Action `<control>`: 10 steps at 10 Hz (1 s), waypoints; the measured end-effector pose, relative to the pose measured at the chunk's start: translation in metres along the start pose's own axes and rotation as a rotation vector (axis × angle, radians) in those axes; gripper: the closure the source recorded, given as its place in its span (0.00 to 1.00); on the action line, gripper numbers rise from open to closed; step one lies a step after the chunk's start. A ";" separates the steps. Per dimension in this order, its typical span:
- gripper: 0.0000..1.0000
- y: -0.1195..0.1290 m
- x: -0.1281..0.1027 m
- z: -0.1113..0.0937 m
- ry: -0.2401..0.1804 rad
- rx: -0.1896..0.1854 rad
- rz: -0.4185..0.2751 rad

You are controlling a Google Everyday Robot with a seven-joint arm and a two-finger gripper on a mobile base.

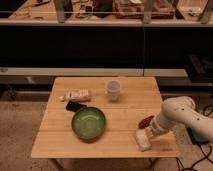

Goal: Wipe the white sponge on the table

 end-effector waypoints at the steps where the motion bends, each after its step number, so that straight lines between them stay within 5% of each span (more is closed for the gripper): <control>1: 0.20 -0.003 -0.001 0.006 -0.002 0.009 -0.034; 6: 0.20 -0.025 -0.001 0.020 0.019 0.042 -0.121; 10: 0.20 -0.023 0.016 0.032 0.128 -0.024 -0.111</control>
